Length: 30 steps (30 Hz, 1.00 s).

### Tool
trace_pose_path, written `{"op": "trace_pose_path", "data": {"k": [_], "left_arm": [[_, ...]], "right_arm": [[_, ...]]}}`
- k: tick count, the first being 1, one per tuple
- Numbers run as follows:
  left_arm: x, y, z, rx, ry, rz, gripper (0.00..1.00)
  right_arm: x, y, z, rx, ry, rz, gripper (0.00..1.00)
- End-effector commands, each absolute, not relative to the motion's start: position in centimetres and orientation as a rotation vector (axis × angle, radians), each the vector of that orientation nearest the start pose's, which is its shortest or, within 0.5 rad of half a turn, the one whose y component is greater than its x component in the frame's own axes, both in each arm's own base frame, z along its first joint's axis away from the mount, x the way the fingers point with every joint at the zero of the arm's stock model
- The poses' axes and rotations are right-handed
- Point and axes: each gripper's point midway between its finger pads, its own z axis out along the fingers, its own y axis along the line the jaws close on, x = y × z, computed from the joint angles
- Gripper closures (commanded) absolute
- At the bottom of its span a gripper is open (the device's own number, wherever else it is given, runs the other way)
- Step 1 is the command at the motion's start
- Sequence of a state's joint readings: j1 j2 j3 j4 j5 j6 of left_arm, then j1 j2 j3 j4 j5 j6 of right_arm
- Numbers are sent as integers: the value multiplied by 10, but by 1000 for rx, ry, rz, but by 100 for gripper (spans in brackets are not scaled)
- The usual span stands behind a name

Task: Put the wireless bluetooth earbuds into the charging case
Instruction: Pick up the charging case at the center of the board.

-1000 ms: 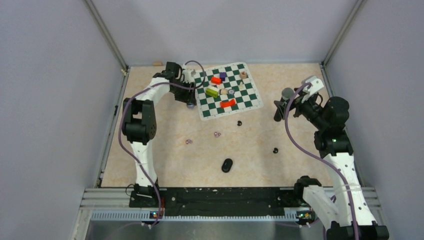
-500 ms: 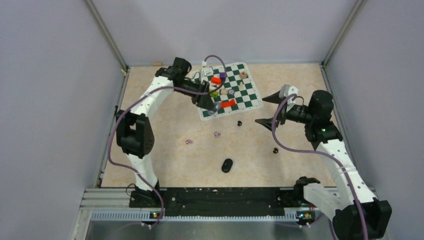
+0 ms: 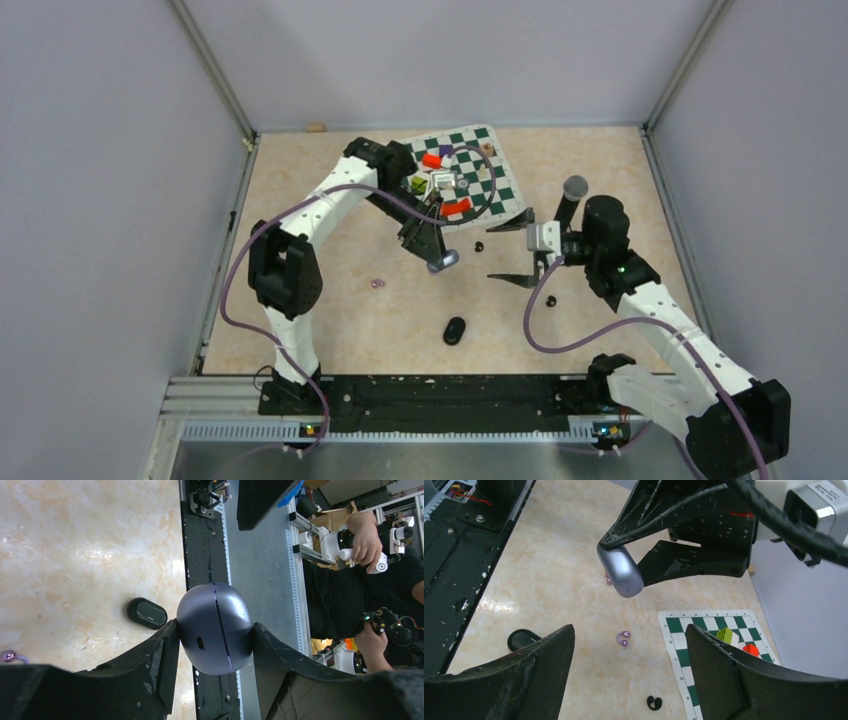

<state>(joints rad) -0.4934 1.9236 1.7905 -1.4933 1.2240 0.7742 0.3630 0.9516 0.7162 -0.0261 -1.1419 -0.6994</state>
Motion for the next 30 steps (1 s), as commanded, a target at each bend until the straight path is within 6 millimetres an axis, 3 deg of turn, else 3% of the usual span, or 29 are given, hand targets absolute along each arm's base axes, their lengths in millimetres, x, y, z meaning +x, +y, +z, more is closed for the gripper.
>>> {"op": "trace_pose_path", "data": {"k": [1, 7, 14, 30], "left_arm": [[216, -302, 225, 1371, 2068, -1781, 69], [233, -310, 193, 1270, 2242, -1690, 76], [233, -314, 166, 1281, 2357, -1582, 77], [215, -322, 156, 1403, 2354, -1562, 77]], "right_arm": [[203, 245, 252, -1516, 849, 710, 21], [217, 252, 238, -1515, 858, 608, 21], [214, 260, 210, -1579, 834, 571, 24], [195, 271, 169, -1705, 768, 587, 42]]}}
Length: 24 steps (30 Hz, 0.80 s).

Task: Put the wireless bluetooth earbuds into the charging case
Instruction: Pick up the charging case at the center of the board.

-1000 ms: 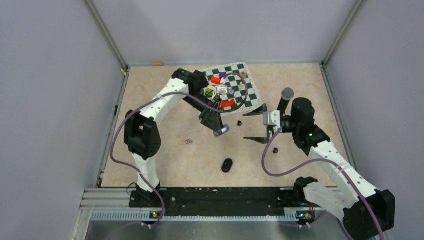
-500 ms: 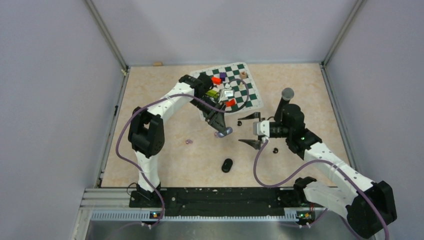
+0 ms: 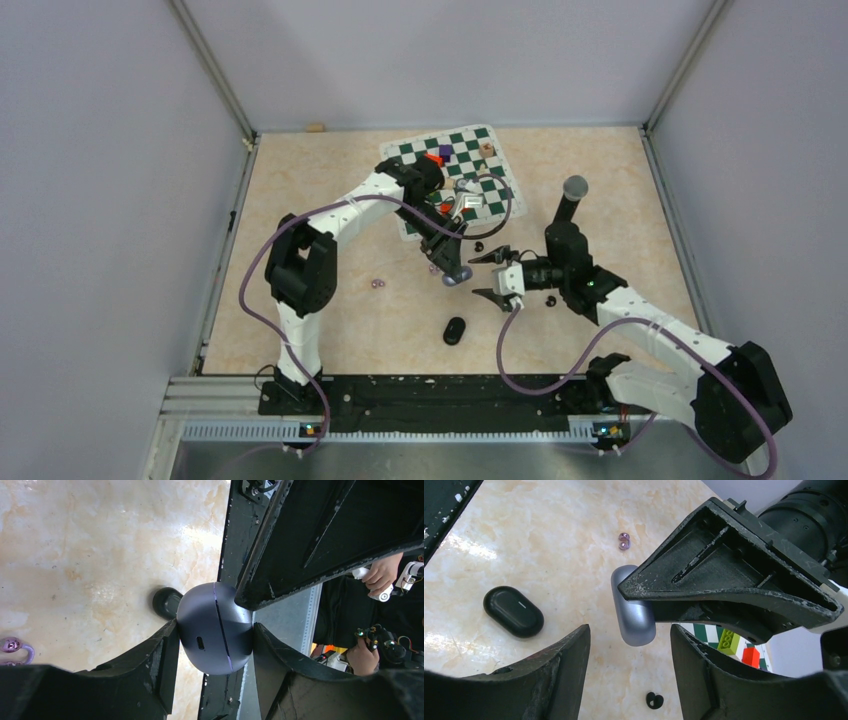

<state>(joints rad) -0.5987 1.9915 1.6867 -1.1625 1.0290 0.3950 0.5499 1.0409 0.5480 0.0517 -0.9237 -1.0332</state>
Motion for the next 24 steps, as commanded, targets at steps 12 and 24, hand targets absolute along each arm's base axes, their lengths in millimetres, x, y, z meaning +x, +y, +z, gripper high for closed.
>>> {"op": "trace_pose_path", "data": {"k": [12, 24], "left_arm": [[207, -324, 150, 1458, 2361, -1542, 77], [200, -326, 146, 1504, 2359, -1521, 77]], "right_arm": [[193, 273, 156, -1741, 769, 571, 48], [192, 275, 152, -1753, 767, 573, 55]]}}
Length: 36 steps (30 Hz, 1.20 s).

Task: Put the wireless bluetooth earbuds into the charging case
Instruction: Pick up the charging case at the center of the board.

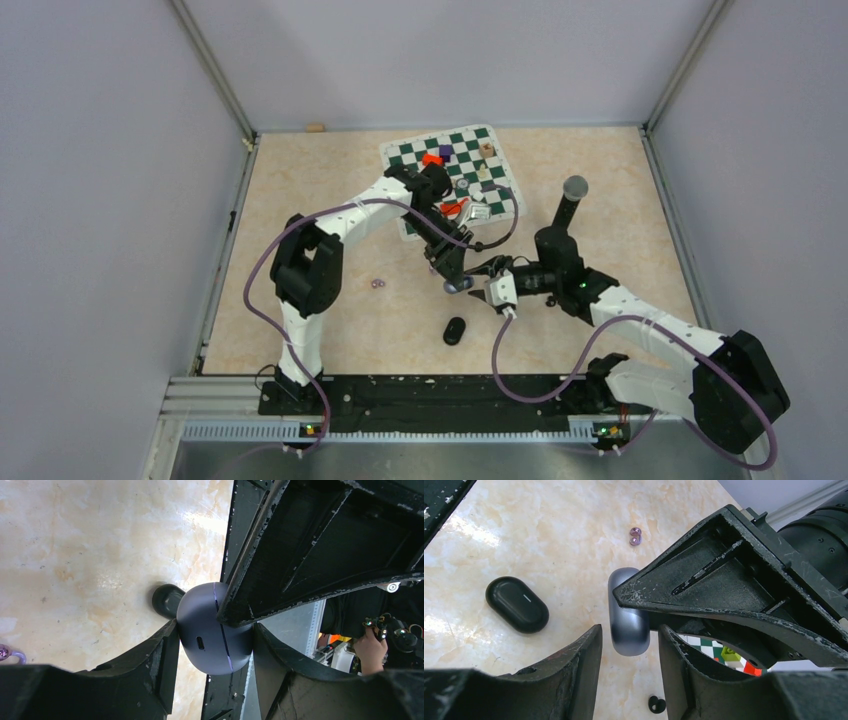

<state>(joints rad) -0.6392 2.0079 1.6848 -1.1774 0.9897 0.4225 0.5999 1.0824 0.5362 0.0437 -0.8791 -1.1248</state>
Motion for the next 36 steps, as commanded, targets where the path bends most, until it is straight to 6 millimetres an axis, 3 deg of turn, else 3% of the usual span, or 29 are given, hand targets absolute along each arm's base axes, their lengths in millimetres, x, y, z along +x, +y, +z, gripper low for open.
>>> {"op": "trace_pose_path", "data": {"k": [1, 9, 14, 20, 25, 30, 33, 36], "left_arm": [[199, -326, 146, 1509, 2359, -1518, 77], [198, -327, 147, 1522, 2349, -1508, 76], [198, -327, 148, 1526, 2346, -1507, 76], [197, -326, 149, 1528, 2338, -1507, 76], [197, -326, 149, 1533, 2335, -1499, 71], [198, -326, 151, 1532, 2329, -1497, 65], [197, -326, 153, 1537, 2317, -1498, 46], [197, -325, 155, 1541, 2307, -1489, 14]], "right_arm": [[191, 276, 153, -1754, 765, 574, 56], [187, 276, 148, -1776, 758, 583, 56], [187, 275, 144, -1789, 759, 579, 64], [185, 275, 142, -1795, 762, 590, 63], [185, 276, 143, -1794, 757, 591, 83], [184, 277, 147, -1781, 755, 605, 92], [184, 277, 148, -1778, 758, 606, 95], [183, 277, 150, -1771, 761, 613, 97]]}}
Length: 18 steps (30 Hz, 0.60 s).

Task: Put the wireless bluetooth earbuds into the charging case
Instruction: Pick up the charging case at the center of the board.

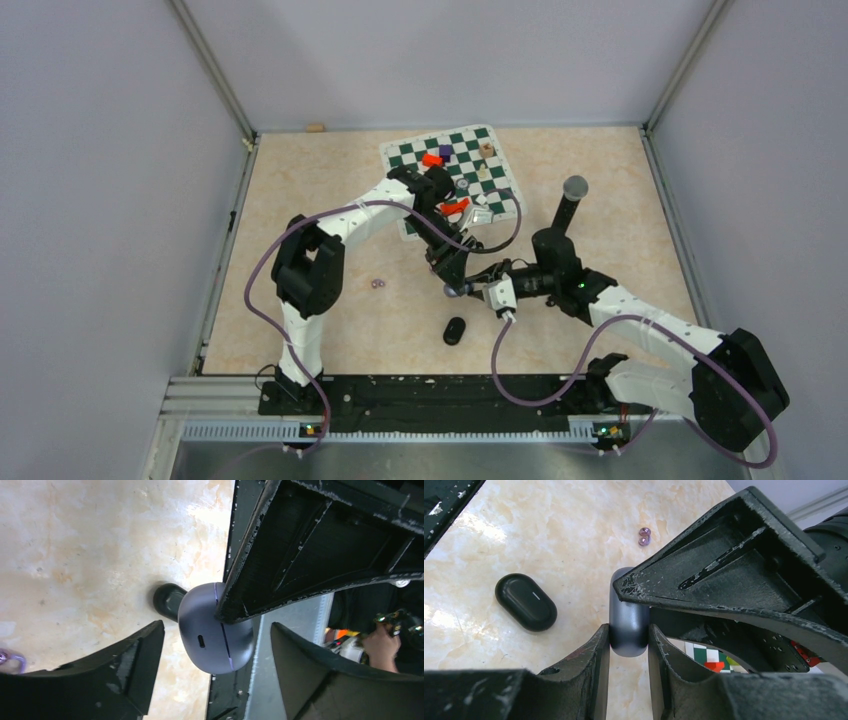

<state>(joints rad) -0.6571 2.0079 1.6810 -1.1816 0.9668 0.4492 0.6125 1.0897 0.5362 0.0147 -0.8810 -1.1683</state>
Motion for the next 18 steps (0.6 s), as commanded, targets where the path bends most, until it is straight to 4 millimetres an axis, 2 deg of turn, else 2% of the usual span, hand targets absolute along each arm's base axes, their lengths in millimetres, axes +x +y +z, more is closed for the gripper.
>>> {"op": "trace_pose_path", "data": {"k": [1, 5, 8, 13, 16, 18], "left_arm": [[197, -325, 157, 1543, 2299, -1481, 5], [202, -322, 167, 1541, 2264, -1436, 1], [213, -314, 184, 1504, 2220, -1399, 1], [251, -283, 239, 1341, 2077, -1291, 1], [281, -258, 279, 1215, 1964, -1155, 1], [298, -243, 301, 1191, 1868, -990, 1]], "right_arm": [[184, 277, 151, -1767, 765, 615, 97], [185, 278, 156, -1746, 783, 621, 100], [186, 278, 159, -1733, 799, 623, 100], [194, 279, 176, -1651, 856, 645, 100], [201, 280, 193, -1569, 909, 692, 100], [204, 282, 204, -1522, 941, 729, 100]]}}
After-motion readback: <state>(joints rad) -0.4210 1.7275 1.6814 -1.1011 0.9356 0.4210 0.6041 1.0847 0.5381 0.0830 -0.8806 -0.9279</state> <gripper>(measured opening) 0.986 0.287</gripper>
